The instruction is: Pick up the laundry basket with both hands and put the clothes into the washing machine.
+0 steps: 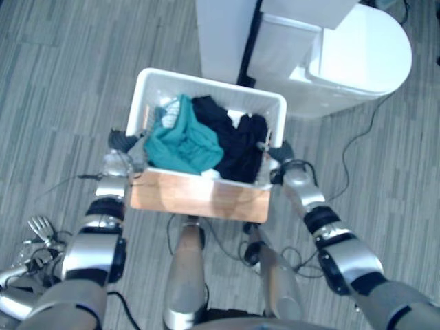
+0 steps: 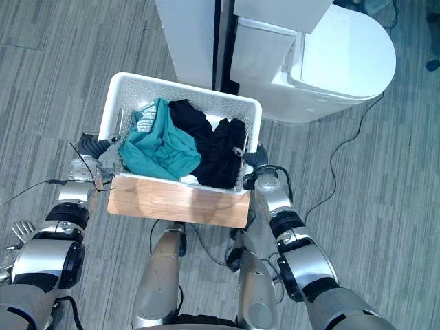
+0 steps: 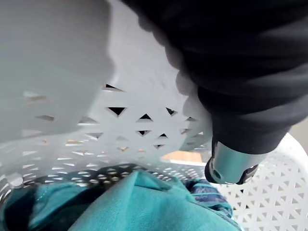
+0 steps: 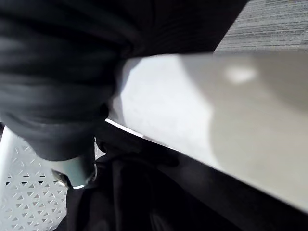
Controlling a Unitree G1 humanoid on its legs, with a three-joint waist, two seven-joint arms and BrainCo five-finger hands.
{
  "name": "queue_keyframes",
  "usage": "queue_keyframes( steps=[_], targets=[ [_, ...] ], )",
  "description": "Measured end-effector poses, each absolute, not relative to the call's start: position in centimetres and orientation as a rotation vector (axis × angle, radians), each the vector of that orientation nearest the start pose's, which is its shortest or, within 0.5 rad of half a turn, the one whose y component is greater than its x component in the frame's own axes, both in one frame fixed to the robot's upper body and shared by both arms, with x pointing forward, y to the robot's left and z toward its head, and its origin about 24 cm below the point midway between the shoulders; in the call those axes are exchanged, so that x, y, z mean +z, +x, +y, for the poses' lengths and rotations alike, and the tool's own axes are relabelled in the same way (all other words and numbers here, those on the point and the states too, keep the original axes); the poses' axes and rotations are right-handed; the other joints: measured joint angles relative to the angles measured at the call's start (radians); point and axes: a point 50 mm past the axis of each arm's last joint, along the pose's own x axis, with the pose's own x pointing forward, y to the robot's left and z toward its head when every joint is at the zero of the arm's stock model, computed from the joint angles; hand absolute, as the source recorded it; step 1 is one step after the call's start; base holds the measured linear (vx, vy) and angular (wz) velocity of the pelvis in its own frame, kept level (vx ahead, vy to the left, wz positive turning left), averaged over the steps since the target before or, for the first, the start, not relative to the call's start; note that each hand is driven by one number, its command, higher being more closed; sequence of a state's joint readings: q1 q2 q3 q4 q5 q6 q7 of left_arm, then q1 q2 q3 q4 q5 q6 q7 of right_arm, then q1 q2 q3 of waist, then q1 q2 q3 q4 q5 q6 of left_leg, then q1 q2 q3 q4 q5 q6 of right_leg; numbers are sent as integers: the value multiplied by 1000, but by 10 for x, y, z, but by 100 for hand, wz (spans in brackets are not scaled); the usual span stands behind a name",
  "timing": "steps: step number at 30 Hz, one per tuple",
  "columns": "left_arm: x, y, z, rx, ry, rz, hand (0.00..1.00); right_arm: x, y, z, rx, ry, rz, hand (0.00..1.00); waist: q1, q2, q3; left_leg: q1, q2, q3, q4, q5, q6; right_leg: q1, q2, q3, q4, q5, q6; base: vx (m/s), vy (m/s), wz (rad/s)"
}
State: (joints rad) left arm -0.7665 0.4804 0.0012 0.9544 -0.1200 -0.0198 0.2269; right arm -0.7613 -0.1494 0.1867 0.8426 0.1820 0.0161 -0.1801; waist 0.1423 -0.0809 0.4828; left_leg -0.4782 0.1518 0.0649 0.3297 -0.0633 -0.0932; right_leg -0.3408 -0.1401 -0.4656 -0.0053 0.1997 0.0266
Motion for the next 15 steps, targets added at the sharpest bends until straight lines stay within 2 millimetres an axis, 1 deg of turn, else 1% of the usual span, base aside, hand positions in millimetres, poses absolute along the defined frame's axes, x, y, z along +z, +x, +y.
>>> queue_keyframes(
  steps=[4, 7, 11, 13, 14, 15],
  targets=[
    [106, 370, 280, 410, 343, 98, 100, 78, 379, -119, 36, -172, 108, 100, -1, 0, 0, 5, 6, 18, 0, 5, 4, -6, 3, 14, 1, 10, -13, 51, 10, -11],
    [102, 368, 281, 405, 349, 108, 100, 77, 378, -119, 40, -186, 107, 100, -1, 0, 1, 17, 5, 32, 1, 5, 4, -6, 0, 28, 4, 12, -12, 41, 32, -12],
    [82, 357, 279, 382, 349, 142, 100, 67, 371, -120, 52, -201, 133, 100, -11, 1, 2, 61, 5, 58, -8, 3, 7, 15, -5, 52, 14, 11, -11, 61, 41, -14],
    [63, 345, 274, 348, 294, 170, 100, 53, 359, -127, 41, -188, 161, 100, -17, 7, 7, 108, 4, 75, -22, 1, 10, 42, -9, 63, 25, -1, -7, 88, 44, -15],
    [59, 342, 273, 339, 272, 175, 100, 49, 355, -130, 34, -183, 169, 100, -19, 10, 9, 122, 4, 77, -27, 0, 11, 49, -11, 65, 31, -7, -2, 94, 47, -13],
    [46, 334, 266, 320, 225, 196, 100, 40, 346, -136, 23, -177, 184, 100, -22, 11, 9, 150, 1, 87, -42, 0, 11, 60, -16, 72, 44, -17, -3, 97, 46, -15]
  ],
)
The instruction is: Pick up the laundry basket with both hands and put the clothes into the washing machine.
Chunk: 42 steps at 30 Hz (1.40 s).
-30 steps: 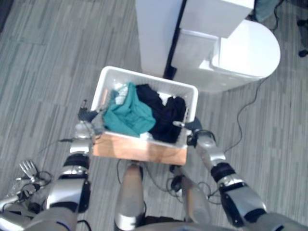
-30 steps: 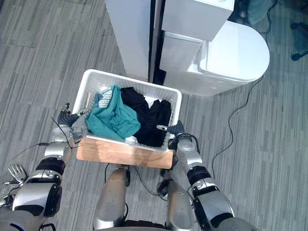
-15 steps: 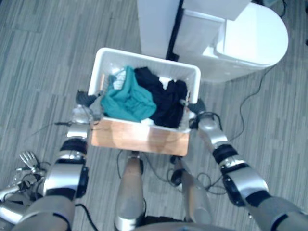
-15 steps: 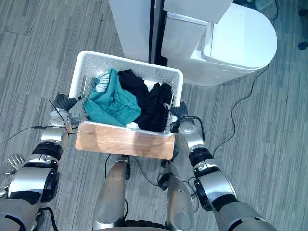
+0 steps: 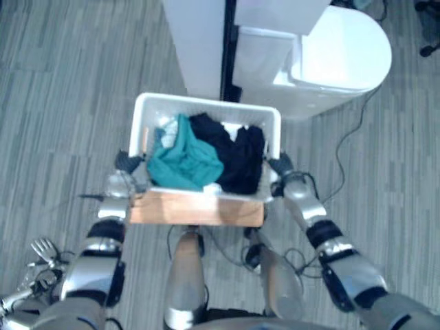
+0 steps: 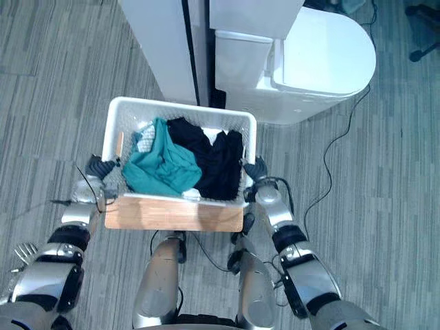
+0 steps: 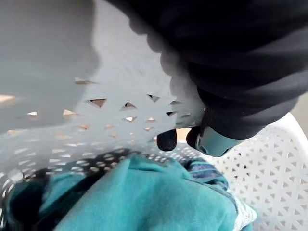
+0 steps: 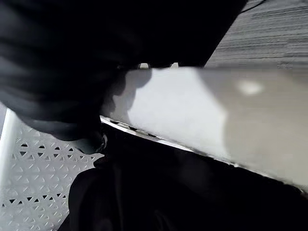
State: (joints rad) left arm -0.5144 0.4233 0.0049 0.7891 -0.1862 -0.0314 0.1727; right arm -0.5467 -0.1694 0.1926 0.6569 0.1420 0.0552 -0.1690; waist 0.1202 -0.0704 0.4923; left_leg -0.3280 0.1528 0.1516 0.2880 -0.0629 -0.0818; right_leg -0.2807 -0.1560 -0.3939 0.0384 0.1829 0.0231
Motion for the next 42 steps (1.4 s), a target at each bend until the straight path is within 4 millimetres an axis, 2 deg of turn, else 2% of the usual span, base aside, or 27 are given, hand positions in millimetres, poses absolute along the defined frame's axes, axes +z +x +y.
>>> queue_keyframes(
  steps=[2, 4, 8, 10, 15, 16, 19, 20, 23, 25, 26, 27, 28, 29, 30, 31, 32, 33, 34, 35, 36, 37, 38, 39, 40, 41, 42],
  targets=[
    [28, 320, 256, 301, 156, 222, 100, 31, 333, -145, -1, -171, 196, 100, -5, 0, 0, 46, 0, 18, -18, -3, 3, 22, -2, 12, 17, -19, 4, 94, 40, -15],
    [11, 303, 244, 271, 79, 243, 100, 24, 318, -158, -21, -151, 200, 100, -28, 1, -2, 108, -2, 26, -49, -4, 4, 65, -2, 11, 25, -42, 7, 97, 24, -7],
    [1, 287, 228, 224, -17, 239, 100, 19, 303, -176, -48, -130, 203, 100, -41, 18, -20, 209, -1, 44, -100, -2, 2, 133, 4, 14, 29, -65, 12, 81, 3, -7],
    [-15, 267, 223, 217, -76, 275, 100, 10, 291, -182, -52, -113, 225, 100, -51, 46, -111, 246, 1, 47, -138, -1, 0, 168, 16, 9, -1, -71, 14, 133, -13, 2],
    [-30, 236, 219, 239, -146, 304, 100, -2, 278, -186, -44, -95, 265, 100, -48, 107, -233, 336, 8, 25, -158, 0, -2, 309, 48, -20, -90, -71, 15, 158, -17, 19],
    [-34, 222, 218, 251, -163, 314, 100, -5, 275, -186, -31, -92, 277, 100, -45, 119, -267, 358, 14, 7, -152, 0, -2, 361, 55, -43, -119, -71, 15, 133, -28, 42],
    [-38, 212, 216, 265, -197, 322, 100, -6, 274, -185, -10, -90, 280, 100, -35, 133, -288, 360, 19, -20, -139, 0, -2, 392, 69, -63, -131, -72, 14, 33, -22, 34],
    [-39, 209, 215, 269, -209, 325, 100, -6, 273, -187, -5, -97, 283, 100, -23, 137, -290, 351, 20, -33, -118, 0, -2, 399, 75, -72, -131, -76, 9, -54, -34, 34],
    [-42, 201, 209, 263, -233, 333, 100, -9, 270, -191, -3, -107, 294, 100, -25, 155, -296, 266, 32, -85, -4, 3, -2, 393, 86, -117, -98, -98, -4, -87, -30, 51],
    [-39, 195, 211, 267, -230, 325, 100, -12, 268, -191, -1, -88, 305, 100, -17, 165, -296, 197, 39, -126, 111, -5, -10, 337, 70, -121, -27, -135, -41, -193, 65, 30],
    [-41, 192, 211, 272, -232, 333, 100, -16, 267, -189, 0, -79, 317, 100, -14, 168, -294, 173, 50, -126, 223, -46, 12, 327, 62, -122, -12, -131, -47, -227, 114, -20],
    [-42, 188, 210, 275, -229, 343, 100, -18, 265, -189, -4, -70, 326, 100, -15, 177, -294, 158, 53, -122, 424, -95, 24, 326, 52, -107, 14, -128, -44, -185, 98, -45],
    [-44, 180, 210, 277, -218, 360, 100, -24, 259, -190, -11, -56, 345, 100, -26, 190, -301, 212, 60, -128, 615, -103, -3, 326, 48, -79, 34, -111, -52, -285, 161, -49],
    [-43, 177, 210, 277, -211, 361, 100, -27, 255, -189, -13, -47, 355, 100, -29, 191, -302, 251, 63, -138, 642, -100, -19, 325, 49, -67, 35, -101, -52, -285, 197, -52],
    [-40, 178, 209, 265, -193, 351, 100, -32, 248, -190, -25, -26, 366, 100, -45, 205, -312, 317, 57, -186, 632, -92, -61, 305, 51, -49, 43, -77, -54, -339, 222, -42],
    [-35, 181, 207, 249, -180, 332, 100, -32, 244, -193, -46, -4, 360, 100, -60, 210, -326, 368, 46, -232, 547, -83, -76, 247, 51, -35, 63, -52, -52, -312, 213, -45],
    [-33, 184, 206, 241, -180, 320, 100, -31, 242, -195, -58, 8, 349, 100, -65, 220, -338, 399, 37, -243, 468, -109, -88, 207, 49, -14, 80, -39, -49, -366, 259, -58],
    [-29, 189, 206, 230, -168, 304, 100, -33, 237, -194, -72, 31, 350, 100, -79, 202, -356, 454, 8, -221, 303, -227, -99, 132, 26, 27, 90, -3, -43, -328, 222, -47],
    [-27, 191, 208, 221, -153, 299, 100, -32, 236, -195, -90, 52, 342, 100, -86, 181, -365, 470, -9, -195, 227, -262, -80, 104, 9, 41, 80, 7, -40, -452, 276, -45],
    [-23, 197, 206, 181, -125, 288, 100, -36, 227, -197, -117, 75, 353, 100, -104, 156, -369, 505, -35, -134, 102, -314, -28, 67, -4, 81, 41, 14, -25, -502, 270, -26],
    [-19, 205, 201, 140, -105, 278, 100, -37, 221, -201, -161, 92, 355, 100, -106, 132, -365, 517, -59, -92, 21, -361, -6, 44, 0, 121, -3, 14, -25, -607, 318, -86],
    [-20, 206, 203, 129, -80, 293, 100, -42, 215, -198, -177, 115, 380, 100, -87, 78, -358, 514, -105, -34, 15, -332, 20, 40, -19, 160, -53, -36, 25, -605, 256, -109],
    [-22, 206, 204, 129, -77, 303, 100, -44, 213, -198, -175, 116, 389, 100, -83, 76, -353, 517, -109, -3, 11, -323, 41, 37, -24, 153, -58, -112, 95, -593, 200, -140],
    [-23, 205, 204, 127, -66, 314, 100, -48, 207, -199, -184, 116, 405, 100, -84, 83, -350, 504, -104, 55, 9, -303, 76, 27, -40, 98, -44, -132, 85, -486, 124, -95],
    [-22, 206, 203, 121, -54, 312, 100, -49, 206, -200, -190, 119, 409, 100, -88, 82, -351, 496, -99, 77, 8, -293, 83, 26, -39, 48, -21, -123, 49, -380, 100, -96],
    [-21, 208, 202, 116, -48, 308, 100, -49, 205, -200, -192, 119, 410, 100, -87, 81, -355, 484, -82, 114, 4, -276, 86, 24, -39, -17, 38, -113, -13, -358, 74, -92],
    [-19, 212, 200, 107, -47, 297, 100, -49, 205, -201, -198, 122, 405, 100, -82, 84, -360, 457, -65, 148, -7, -245, 86, 21, -40, -47, 151, -113, -49, -430, 67, -102]
  ],
)
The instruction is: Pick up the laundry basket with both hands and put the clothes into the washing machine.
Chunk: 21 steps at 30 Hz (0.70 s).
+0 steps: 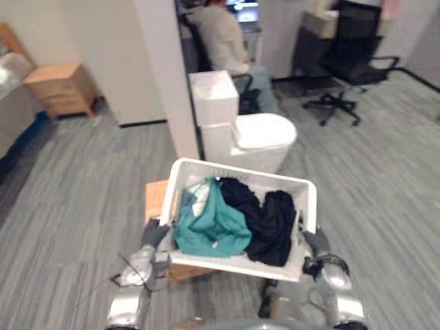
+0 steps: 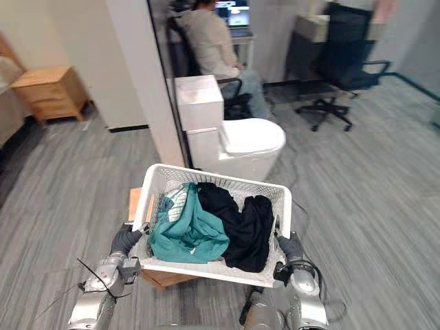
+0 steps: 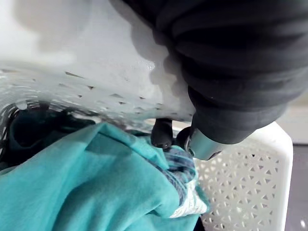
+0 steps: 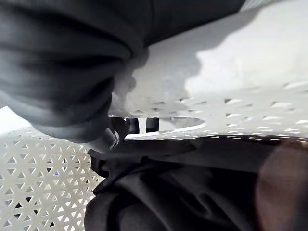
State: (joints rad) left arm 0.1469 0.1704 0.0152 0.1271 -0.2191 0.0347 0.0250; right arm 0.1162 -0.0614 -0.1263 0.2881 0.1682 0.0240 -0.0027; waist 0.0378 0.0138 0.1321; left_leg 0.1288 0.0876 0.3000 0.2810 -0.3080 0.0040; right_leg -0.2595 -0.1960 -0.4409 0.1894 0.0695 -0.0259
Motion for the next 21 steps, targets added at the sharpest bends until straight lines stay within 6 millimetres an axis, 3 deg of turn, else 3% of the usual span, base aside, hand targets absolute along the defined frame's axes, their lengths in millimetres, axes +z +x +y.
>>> queue_keyframes(
  steps=[2, 3, 6, 8, 9, 10, 12, 13, 15, 16, 17, 18, 19, 20, 21],
  targets=[
    [-13, 220, 194, 80, -45, 273, 100, -47, 205, -205, -227, 141, 389, 100, -1, -8, -3, -19, 18, 41, -26, 51, 3, 25, -20, -1, 194, -50, -1, -370, 13, -82],
    [-11, 223, 191, 67, -43, 264, 100, -46, 205, -207, -234, 144, 380, 100, -1, -11, -5, -24, 32, 88, -42, 82, 0, 93, -55, -31, 320, -152, 20, -235, -45, -82],
    [-11, 224, 192, 83, -42, 262, 100, -43, 212, -208, -221, 132, 369, 100, 11, -18, -14, -2, 64, 242, -70, 108, -27, 218, -131, -135, 369, -262, 36, -243, -121, -165],
    [-10, 224, 196, 108, -45, 256, 100, -41, 223, -203, -197, 128, 358, 100, 27, -21, -20, 6, 83, 387, -71, 116, -51, 221, -174, -176, 337, -291, 45, -186, -249, -233],
    [-9, 224, 195, 112, -58, 250, 100, -38, 231, -203, -182, 115, 352, 100, 30, -7, -22, 5, 100, 479, -62, 107, -75, 181, -135, -162, 273, -279, 67, -130, -250, -243],
    [-10, 224, 188, 99, -77, 255, 100, -38, 231, -210, -186, 82, 363, 100, 30, 23, -44, 7, 122, 547, -111, 127, -104, 153, -37, -107, 170, -226, 51, -109, -231, -234],
    [-11, 224, 182, 88, -97, 257, 100, -36, 232, -215, -196, 62, 358, 100, 21, 48, -64, 27, 166, 647, -143, 172, -129, 143, 29, -90, 71, -212, 53, -15, -176, -200],
    [-11, 224, 185, 102, -96, 257, 100, -36, 232, -212, -192, 71, 353, 100, -1, 42, -64, 60, 216, 728, -97, 178, -155, 136, 77, -73, 62, -169, 14, 82, -288, -210],
    [-14, 223, 188, 101, -84, 271, 100, -41, 224, -210, -203, 89, 371, 100, -24, 14, -62, 80, 319, 749, 48, 173, -163, 153, 141, -27, 40, -157, -6, 138, -306, -157],
    [-19, 221, 186, 88, -83, 292, 100, -42, 213, -212, -221, 93, 377, 100, -23, 5, -57, 98, 429, 749, 221, 182, -150, 194, 198, 6, 9, -157, -30, 179, -279, -134],
    [-22, 219, 182, 76, -89, 308, 100, -44, 206, -215, -235, 86, 387, 100, -22, 12, -52, 104, 526, 726, 379, 212, -57, 239, 250, 42, -19, -163, -44, 228, -296, -169],
    [-26, 215, 181, 64, -89, 326, 100, -47, 200, -217, -245, 81, 407, 100, -20, 16, -44, 43, 629, 583, 592, 334, 174, 301, 291, 112, -50, -175, -70, 167, -203, -143],
    [-29, 213, 180, 65, -96, 335, 100, -47, 199, -218, -244, 75, 407, 100, -17, 10, -45, -17, 632, 459, 679, 360, 220, 319, 303, 149, -53, -187, -88, 217, -58, -167],
    [-31, 209, 178, 71, -111, 344, 100, -43, 201, -221, -243, 50, 395, 100, -8, 13, -36, -188, 520, 170, 837, 276, 165, 334, 306, 215, -47, -225, -136, 183, 53, -147],
    [-32, 208, 174, 75, -135, 347, 100, -40, 202, -224, -240, 28, 389, 100, 8, 16, -20, -302, 375, 12, 906, 210, 104, 343, 297, 262, -44, -239, -156, 333, 162, -202]
  ],
)
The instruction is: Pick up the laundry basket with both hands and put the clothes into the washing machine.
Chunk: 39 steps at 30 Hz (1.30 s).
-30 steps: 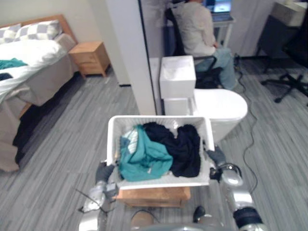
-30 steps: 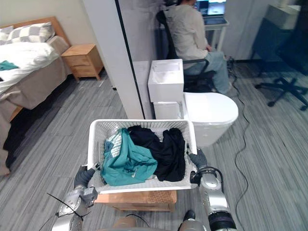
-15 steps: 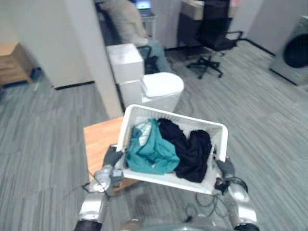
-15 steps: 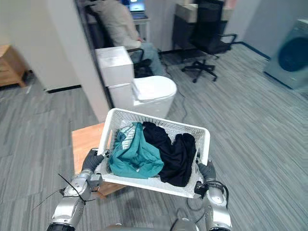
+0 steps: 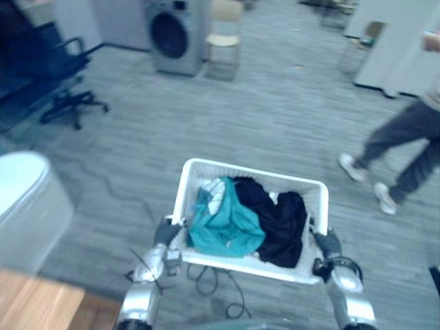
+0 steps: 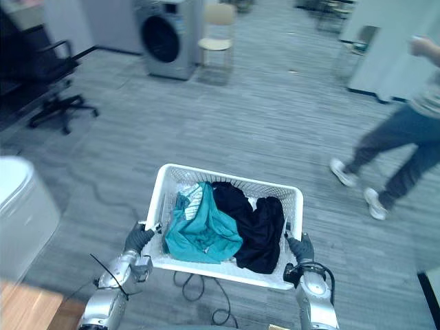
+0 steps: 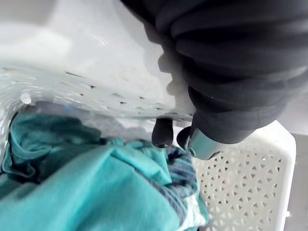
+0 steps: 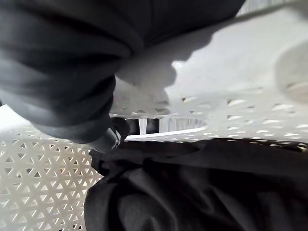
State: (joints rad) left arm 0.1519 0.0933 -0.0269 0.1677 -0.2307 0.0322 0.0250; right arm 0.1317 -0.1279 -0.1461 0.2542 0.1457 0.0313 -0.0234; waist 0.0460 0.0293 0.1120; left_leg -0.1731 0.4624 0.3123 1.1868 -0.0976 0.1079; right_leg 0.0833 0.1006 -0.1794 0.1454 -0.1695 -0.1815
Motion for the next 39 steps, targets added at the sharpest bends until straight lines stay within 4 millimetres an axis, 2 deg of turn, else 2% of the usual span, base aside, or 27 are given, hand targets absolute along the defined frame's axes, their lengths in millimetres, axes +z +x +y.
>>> queue_keyframes(
  steps=[1, 3, 5, 7, 8, 10, 12, 14, 15, 16, 17, 19, 21, 23, 25, 26, 27, 28, 29, 30, 31, 32, 33, 34, 35, 37, 39],
  targets=[
    [-36, 204, 172, 84, -150, 361, 100, -40, 203, -226, -227, 12, 394, 100, 39, -5, 18, -123, -200, -143, -46, -80, -114, 12, -24, 74, -2, -1, 8, 267, 177, -175],
    [-38, 199, 181, 112, -147, 373, 100, -41, 206, -218, -195, 11, 405, 100, 59, 7, 31, -180, -228, -120, -199, -108, -108, 56, -32, 126, -35, 15, 65, 332, 174, -147],
    [-40, 196, 189, 134, -156, 382, 100, -41, 207, -211, -176, 21, 406, 100, 58, 1, 41, -217, -186, -31, -456, -108, -102, 93, -53, 132, -76, 8, 100, 420, 160, -87],
    [-41, 195, 186, 136, -170, 385, 100, -39, 207, -214, -177, 5, 401, 100, 48, 0, 24, -182, -250, -9, -752, -61, -162, 110, -109, 70, -84, -13, 166, 469, 226, -60],
    [-36, 203, 187, 130, -160, 361, 100, -38, 210, -211, -191, 23, 388, 100, 36, -32, 18, -164, -329, 0, -795, -18, -105, 110, -167, 76, -84, -32, 205, 534, 295, -16],
    [-30, 213, 183, 112, -166, 332, 100, -31, 215, -216, -222, 27, 352, 100, -14, -40, 31, -235, -320, 14, -600, -32, -76, 136, -194, 76, -68, -31, 216, 673, 384, 54],
    [-37, 208, 187, 138, -165, 362, 100, -34, 214, -213, -206, 25, 366, 100, 19, -60, 28, -203, -335, 31, -518, -72, -50, 111, -226, 95, 122, -47, 241, 594, 362, 14],
    [-38, 201, 189, 147, -158, 373, 100, -38, 207, -212, -205, 22, 384, 100, 18, -70, 25, -16, -441, 10, -681, -201, -72, -62, -316, 101, 660, 75, 325, 534, 309, 54],
    [-38, 201, 191, 148, -151, 372, 100, -40, 205, -212, -212, 23, 391, 100, 10, -82, 28, 10, -469, 11, -696, -205, -68, -121, -344, 105, 801, 105, 341, 528, 207, 83],
    [-40, 197, 195, 167, -146, 381, 100, -42, 207, -208, -202, 26, 399, 100, -1, -82, 39, 78, -503, -3, -739, -219, -68, -223, -383, 93, 1017, 105, 330, 516, 140, 48],
    [-42, 192, 197, 180, -145, 394, 100, -44, 208, -204, -185, 30, 408, 100, -2, -54, 54, 165, -512, -18, -810, -227, -62, -297, -380, 67, 1110, 56, 257, 513, 120, 29],
    [-40, 187, 199, 182, -138, 388, 100, -44, 207, -201, -177, 35, 407, 100, -8, -17, 69, 274, -513, -29, -913, -225, -63, -379, -374, -1, 1076, 6, 221, 431, 97, 11],
    [-37, 188, 201, 177, -126, 378, 100, -44, 206, -198, -181, 52, 403, 100, -38, -2, 72, 364, -515, -63, -986, -216, -84, -478, -372, -95, 856, -35, 211, 593, 69, 39],
    [-33, 193, 199, 163, -124, 357, 100, -41, 207, -200, -194, 57, 387, 100, -61, -2, 73, 424, -505, -67, -1033, -234, -123, -515, -348, -150, 486, 12, 219, 481, -29, 46],
    [-31, 197, 195, 143, -123, 347, 100, -38, 203, -203, -209, 53, 377, 100, -62, -16, 68, 530, -500, -65, -1095, -268, -183, -498, -309, -177, 39, 165, 237, 680, -134, 37],
    [-32, 196, 194, 145, -126, 352, 100, -39, 201, -203, -211, 48, 380, 100, -65, -15, 67, 569, -489, -67, -1100, -281, -207, -498, -303, -177, 57, 162, 226, 828, -190, 37],
    [-35, 191, 195, 154, -129, 369, 100, -41, 197, -201, -213, 44, 392, 100, -74, -20, 60, 596, -452, -69, -1010, -315, -263, -496, -279, -138, 144, 200, 133, 770, -241, 38],
    [-38, 186, 194, 162, -136, 385, 100, -42, 192, -202, -222, 30, 403, 100, -86, -16, 57, 537, -380, -63, -765, -312, -252, -482, -251, -116, 229, 232, 99, 780, -285, 48],
    [-39, 185, 193, 157, -140, 387, 100, -41, 188, -204, -228, 21, 399, 100, -88, 1, 56, 469, -319, -63, -584, -271, -187, -462, -240, -137, 256, 232, 100, 769, -353, 35],
    [-40, 184, 188, 157, -167, 387, 100, -32, 185, -208, -229, -1, 368, 100, -80, 53, 69, 328, -200, -69, -254, -20, -71, -409, -179, -175, 289, 174, 113, 782, -275, -35],
    [-44, 174, 189, 196, -196, 406, 100, -27, 185, -206, -200, -27, 350, 100, -50, 78, 65, 237, -149, -115, -113, 386, -108, -347, -113, -127, 278, 120, 99, 941, -231, -84],
    [-44, 172, 189, 204, -206, 402, 100, -25, 185, -206, -195, -32, 340, 100, -23, 81, 66, 146, -149, -156, 9, 386, -143, -300, -92, -111, 264, 86, 92, 785, -97, -105],
    [-39, 174, 188, 192, -203, 382, 100, -25, 185, -206, -204, -29, 339, 100, -12, 71, 73, 46, -148, -166, 116, 267, -152, -244, -79, -92, 248, 53, 90, 769, -70, -72],
    [-38, 175, 190, 183, -194, 376, 100, -24, 186, -205, -207, -27, 335, 100, -5, 48, 85, -45, -147, -131, 143, 135, -117, -153, -74, -59, 198, 28, 96, 631, -48, -51],
    [-38, 173, 191, 188, -193, 377, 100, -24, 187, -204, -203, -26, 334, 100, -1, 38, 87, -77, -144, -98, 120, 83, -96, -105, -74, -44, 163, 22, 100, 979, -33, -63],
    [-37, 172, 192, 192, -192, 362, 100, -23, 189, -204, -206, -25, 325, 100, 16, 5, 85, -148, -127, 35, -160, -16, -96, 33, -95, -5, 54, 7, 132, 874, 17, -62],
    [-35, 174, 188, 189, -205, 339, 100, -18, 195, -208, -207, -43, 304, 100, 18, 1, 86, -150, -152, 116, -611, 5, -130, 134, -111, 13, -13, -15, 167, 734, 101, -48]
  ],
)
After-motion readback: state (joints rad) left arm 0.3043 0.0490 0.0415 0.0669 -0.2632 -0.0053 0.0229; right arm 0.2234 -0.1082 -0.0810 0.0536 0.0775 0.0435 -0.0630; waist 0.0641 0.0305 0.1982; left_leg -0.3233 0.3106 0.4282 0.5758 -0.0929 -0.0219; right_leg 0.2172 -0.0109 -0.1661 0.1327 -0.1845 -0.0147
